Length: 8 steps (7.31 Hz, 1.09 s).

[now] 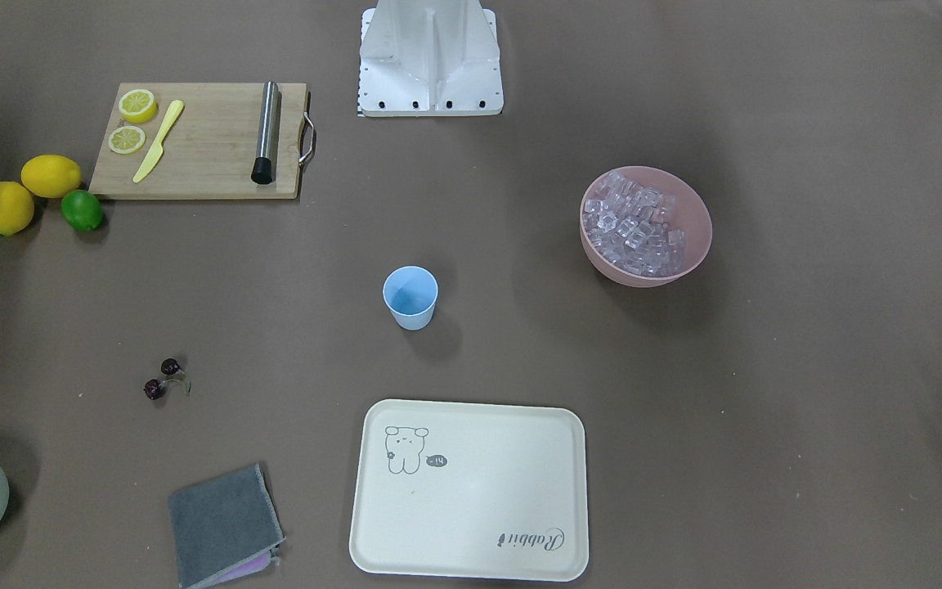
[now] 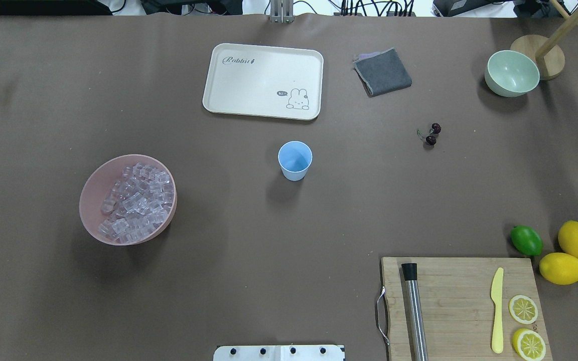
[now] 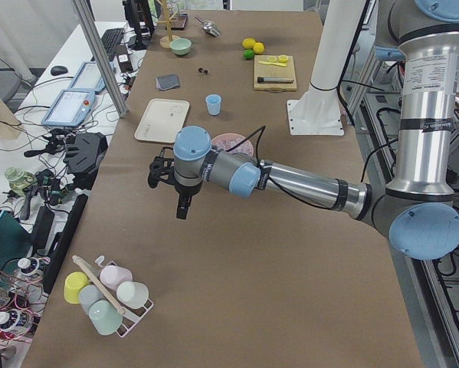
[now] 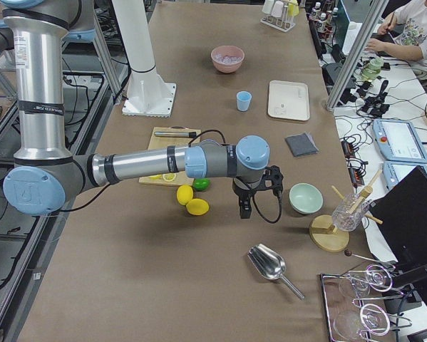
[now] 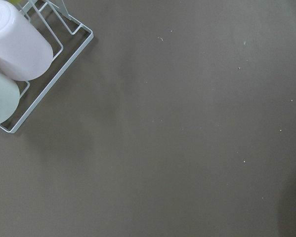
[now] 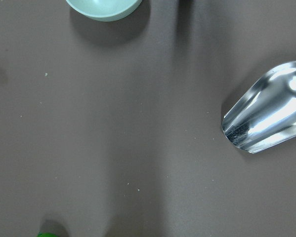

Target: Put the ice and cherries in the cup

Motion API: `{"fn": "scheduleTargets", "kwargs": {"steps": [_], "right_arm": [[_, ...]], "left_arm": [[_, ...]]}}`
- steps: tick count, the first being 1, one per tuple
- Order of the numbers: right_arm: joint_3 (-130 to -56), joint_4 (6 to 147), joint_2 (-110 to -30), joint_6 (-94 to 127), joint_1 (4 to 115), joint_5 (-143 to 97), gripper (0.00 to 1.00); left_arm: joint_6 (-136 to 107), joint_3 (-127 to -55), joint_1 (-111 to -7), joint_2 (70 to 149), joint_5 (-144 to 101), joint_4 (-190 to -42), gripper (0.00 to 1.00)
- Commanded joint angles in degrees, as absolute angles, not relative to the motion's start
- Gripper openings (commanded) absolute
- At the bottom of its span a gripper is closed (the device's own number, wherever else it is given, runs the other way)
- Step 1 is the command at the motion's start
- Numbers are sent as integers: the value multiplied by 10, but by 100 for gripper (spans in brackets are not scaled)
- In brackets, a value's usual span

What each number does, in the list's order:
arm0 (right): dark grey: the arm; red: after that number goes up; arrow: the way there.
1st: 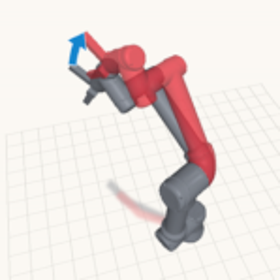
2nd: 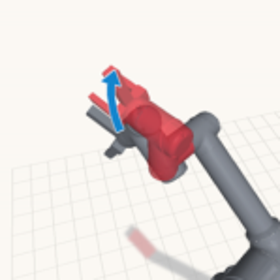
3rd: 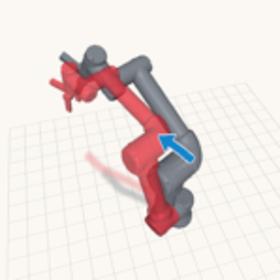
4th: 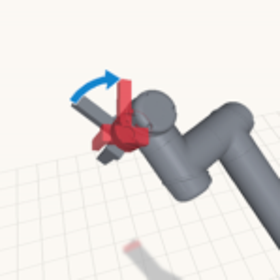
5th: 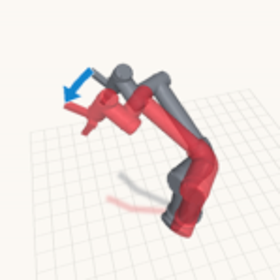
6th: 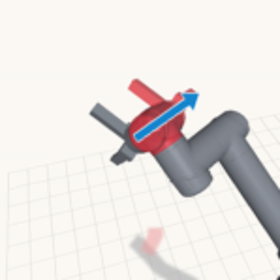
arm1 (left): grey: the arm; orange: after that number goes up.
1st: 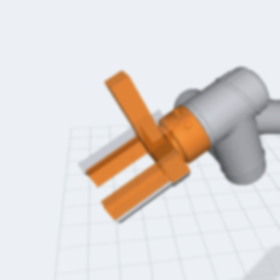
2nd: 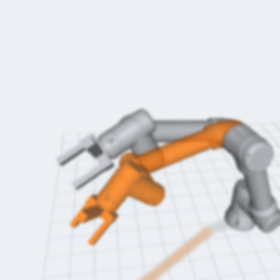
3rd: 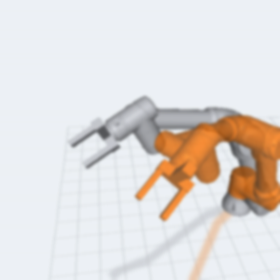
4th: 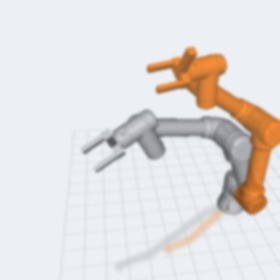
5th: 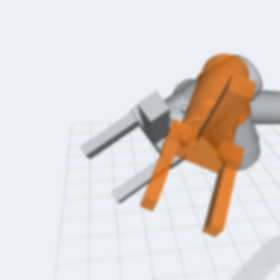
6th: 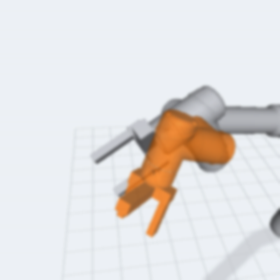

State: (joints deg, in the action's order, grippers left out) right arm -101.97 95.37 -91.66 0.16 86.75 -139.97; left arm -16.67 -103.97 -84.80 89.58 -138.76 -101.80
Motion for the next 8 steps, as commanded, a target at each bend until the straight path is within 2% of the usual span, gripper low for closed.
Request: {"fn": "scheduleTargets", "kwargs": {"steps": [1,4,6,8], "right_arm": [[-1020,954,-913,3,870,-1400,100],[-1029,954,-927,3,865,-1404,100],[-1043,952,-926,3,866,-1403,100],[-1067,952,-919,5,863,-1411,100]], "left_arm": [[-163,-983,-822,928,-1393,-1033,98],[-157,-1002,-779,956,-1307,-1056,98],[-201,-1026,-776,935,-1341,-1056,98],[-250,-1057,-760,951,-1376,-1040,98]]}}
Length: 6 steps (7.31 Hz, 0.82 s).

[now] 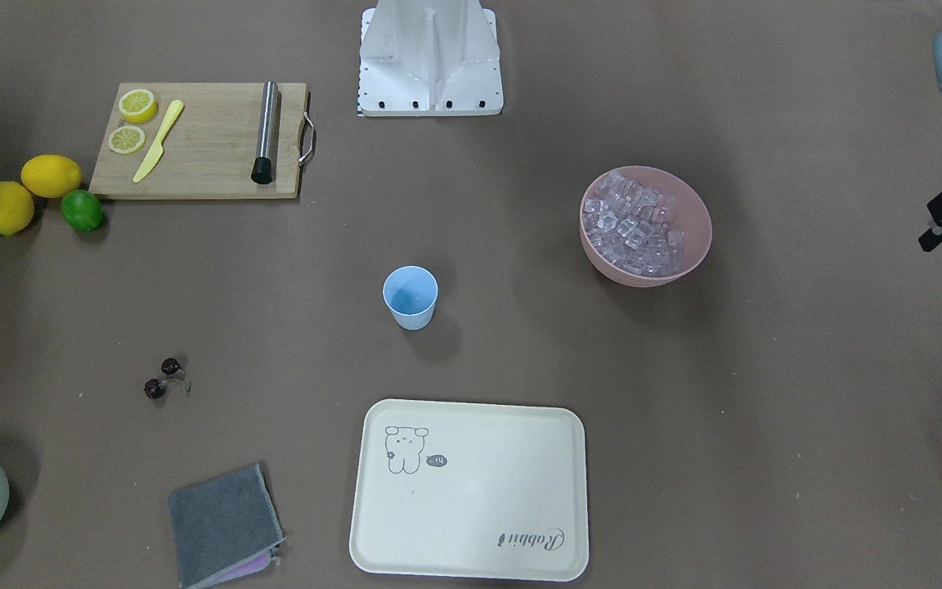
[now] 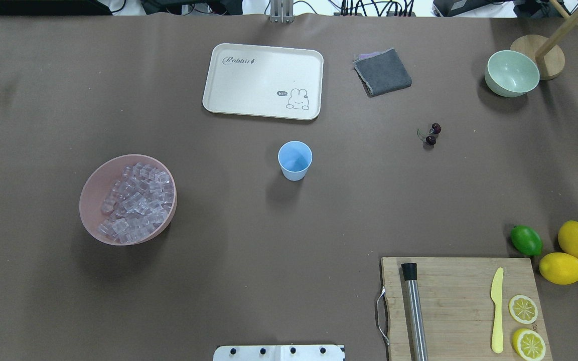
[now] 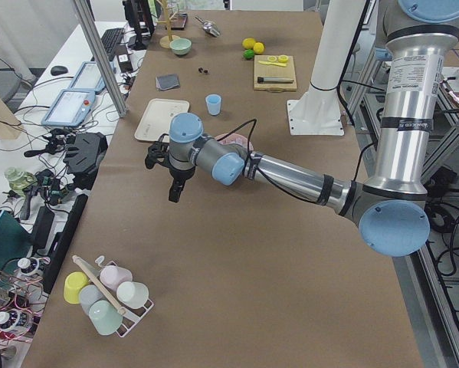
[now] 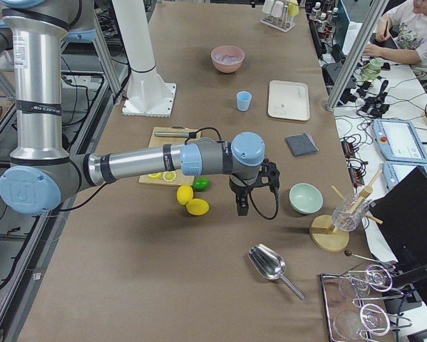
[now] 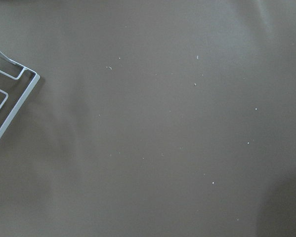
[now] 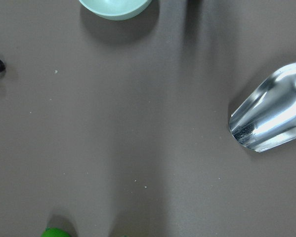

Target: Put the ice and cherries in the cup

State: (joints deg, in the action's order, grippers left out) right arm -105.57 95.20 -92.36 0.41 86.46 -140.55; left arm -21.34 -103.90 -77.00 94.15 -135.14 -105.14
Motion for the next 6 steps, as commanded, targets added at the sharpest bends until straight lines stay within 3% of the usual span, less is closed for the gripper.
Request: {"fn": "scheduleTargets", "kwargs": {"steps": [1,6], "right_arm": [[-1065,952,-911,7,861,-1415,100],[-1059,952,-884,19,860,-1410,100]], "left_arm": [[-288,-1060,-752,970,-1392,-1036,98],[-526,-1158,-537,986,-1289,-1034,98]]}}
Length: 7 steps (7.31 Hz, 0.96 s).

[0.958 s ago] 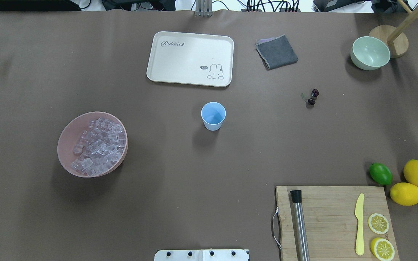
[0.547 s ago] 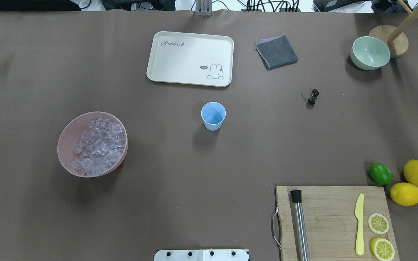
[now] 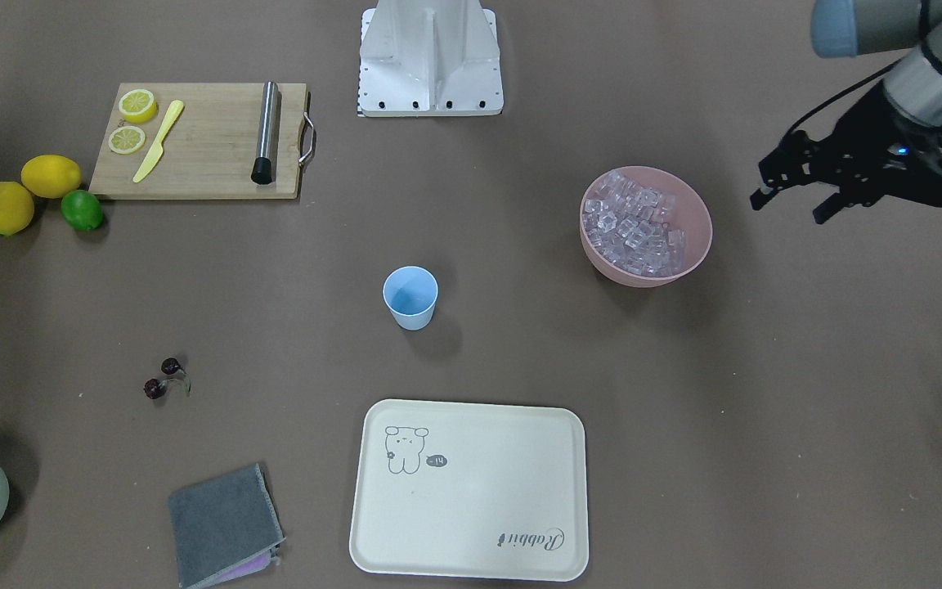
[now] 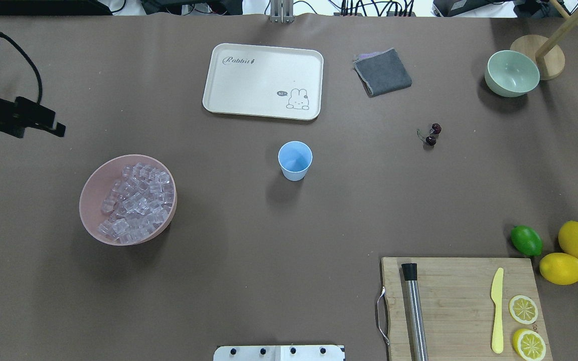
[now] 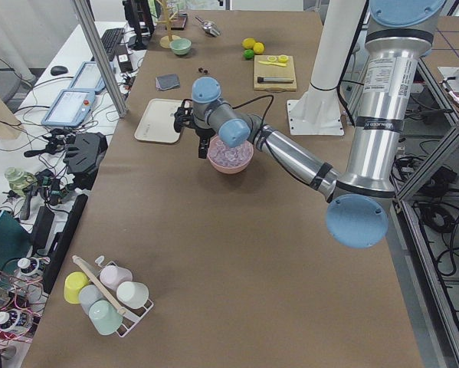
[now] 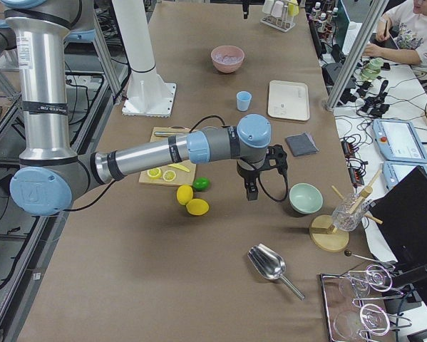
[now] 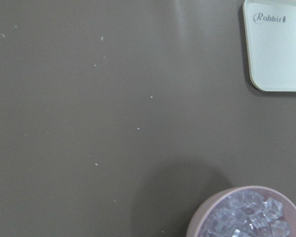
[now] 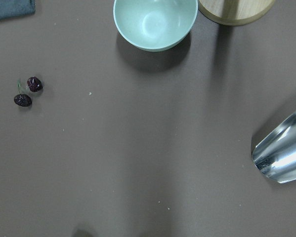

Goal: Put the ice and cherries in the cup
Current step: 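Move the left gripper over the pink bowl of ice cubes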

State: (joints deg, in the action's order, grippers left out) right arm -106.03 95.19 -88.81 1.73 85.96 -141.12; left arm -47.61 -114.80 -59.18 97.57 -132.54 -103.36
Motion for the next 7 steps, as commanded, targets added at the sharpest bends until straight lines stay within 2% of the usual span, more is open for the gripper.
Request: {"fn": "scheduleTargets", "kwargs": {"steps": [1,3,7], "right_arm": [[-1059,952,-883,25,860,-1412,100],[-1056,953,-883,35,860,-1413,100],[-1054,954,-882,36,860,-1414,100]], "left_arm": [[-591,-1157,-499,998,-1262,-1037,98],[-644,-1144,-430,1012,-1187,-1035,98],[-665,-1123,-388,1008,-1139,-1035,98]]}}
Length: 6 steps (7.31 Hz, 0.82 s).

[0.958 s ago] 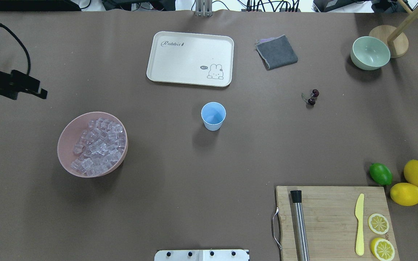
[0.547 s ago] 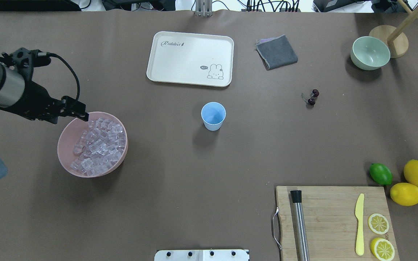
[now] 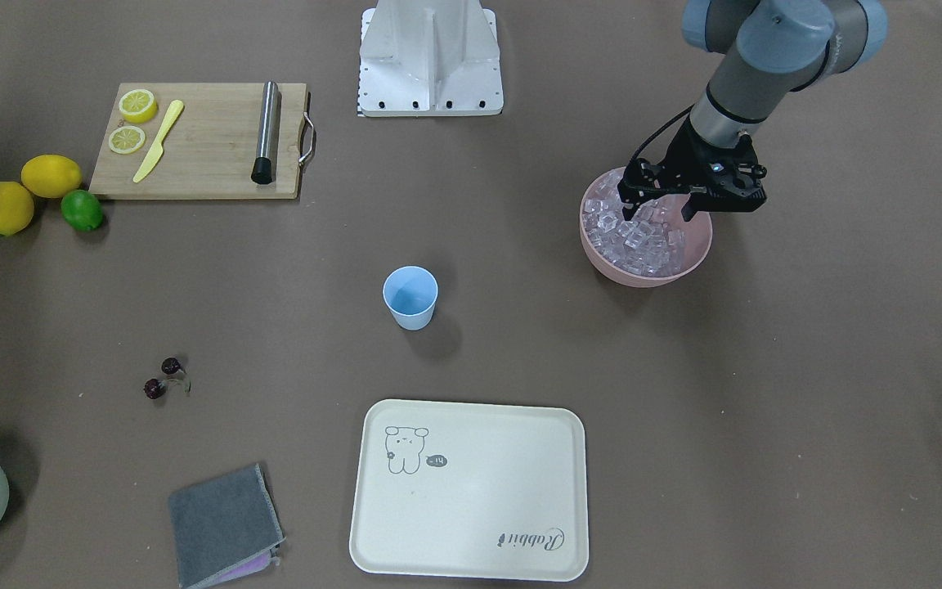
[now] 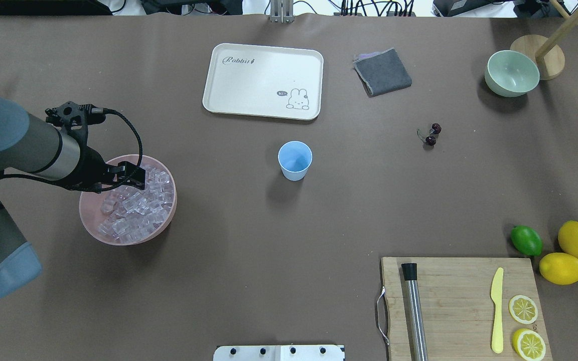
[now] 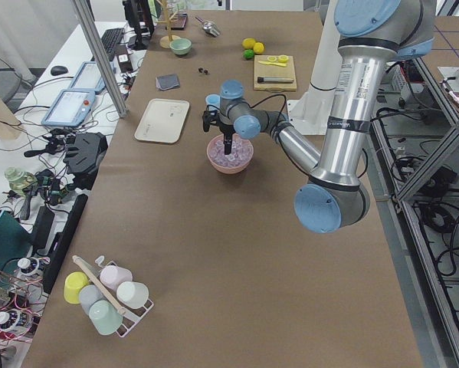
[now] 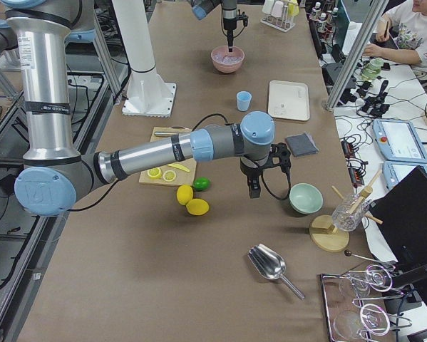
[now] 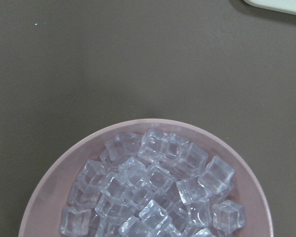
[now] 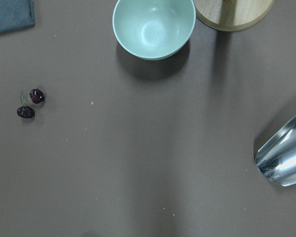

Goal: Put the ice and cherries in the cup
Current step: 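Move the left gripper over the pink bowl of ice cubes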

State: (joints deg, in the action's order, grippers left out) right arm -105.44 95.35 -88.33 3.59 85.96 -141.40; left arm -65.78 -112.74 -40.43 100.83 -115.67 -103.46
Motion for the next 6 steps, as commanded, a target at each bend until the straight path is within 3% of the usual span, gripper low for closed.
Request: {"fn": "scheduleTargets", "kwargs": {"steps": [1,6], "right_arm": [[-1055,954,-882,38,860,-1415,100],[-1061,953,-896,33,860,-1415,100]], "left_arm": [[-671,-1120,-377,1008,-1131,-1035,98],[-666,-1091,-367,1012,-1129,-1041,97]]}}
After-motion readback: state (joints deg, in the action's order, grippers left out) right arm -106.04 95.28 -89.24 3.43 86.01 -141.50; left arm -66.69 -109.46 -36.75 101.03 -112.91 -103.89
